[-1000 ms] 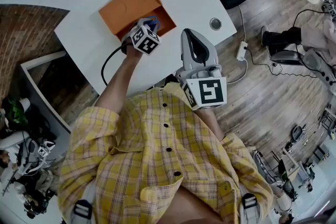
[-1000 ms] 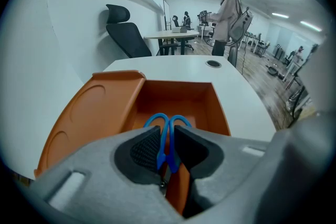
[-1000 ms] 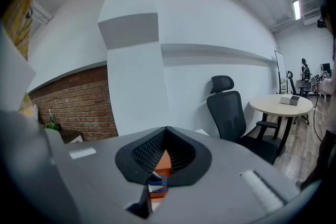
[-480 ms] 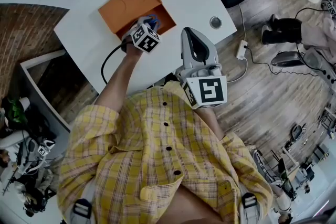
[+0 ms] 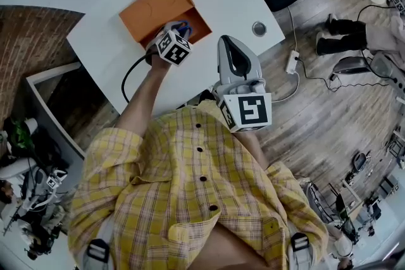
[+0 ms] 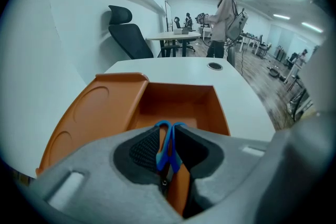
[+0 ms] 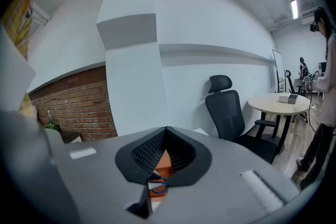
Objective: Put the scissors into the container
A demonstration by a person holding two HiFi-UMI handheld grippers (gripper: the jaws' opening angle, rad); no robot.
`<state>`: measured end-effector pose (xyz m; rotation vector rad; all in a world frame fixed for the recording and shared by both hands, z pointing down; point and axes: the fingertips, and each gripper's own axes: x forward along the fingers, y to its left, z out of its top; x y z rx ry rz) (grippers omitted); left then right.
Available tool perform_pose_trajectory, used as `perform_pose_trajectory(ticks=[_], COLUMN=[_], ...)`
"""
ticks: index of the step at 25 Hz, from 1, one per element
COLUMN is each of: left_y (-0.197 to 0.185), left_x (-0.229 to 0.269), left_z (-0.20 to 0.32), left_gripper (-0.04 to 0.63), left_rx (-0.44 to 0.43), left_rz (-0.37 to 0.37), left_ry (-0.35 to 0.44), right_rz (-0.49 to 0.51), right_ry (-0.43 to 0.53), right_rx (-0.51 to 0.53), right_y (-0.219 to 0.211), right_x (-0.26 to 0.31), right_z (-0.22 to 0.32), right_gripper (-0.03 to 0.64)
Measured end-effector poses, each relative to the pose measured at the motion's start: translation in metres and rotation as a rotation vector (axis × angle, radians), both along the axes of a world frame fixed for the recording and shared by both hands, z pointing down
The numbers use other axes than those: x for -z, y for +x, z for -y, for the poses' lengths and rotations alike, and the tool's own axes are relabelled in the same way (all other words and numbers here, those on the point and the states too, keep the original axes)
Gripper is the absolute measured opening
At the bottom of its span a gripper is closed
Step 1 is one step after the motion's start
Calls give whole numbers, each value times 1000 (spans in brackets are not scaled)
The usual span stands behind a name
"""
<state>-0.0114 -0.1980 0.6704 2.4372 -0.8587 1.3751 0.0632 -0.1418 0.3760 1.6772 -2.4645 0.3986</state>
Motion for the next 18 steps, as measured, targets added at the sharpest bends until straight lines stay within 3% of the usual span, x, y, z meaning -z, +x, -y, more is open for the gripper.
perform_pose_trajectory(ticks=[11,18], left_y=[1,0], left_x=[21,44], left_z=[-3,-4], left_gripper=[83,39], left_rx=[30,52], left_rz=[-35,-69], left_ry=[29,62], right_rz=[3,4], right_ry=[12,18], right_rx=[7,13], right_y=[1,0], right_x=[6,9], right_z=[-6,-11], right_gripper=[6,6])
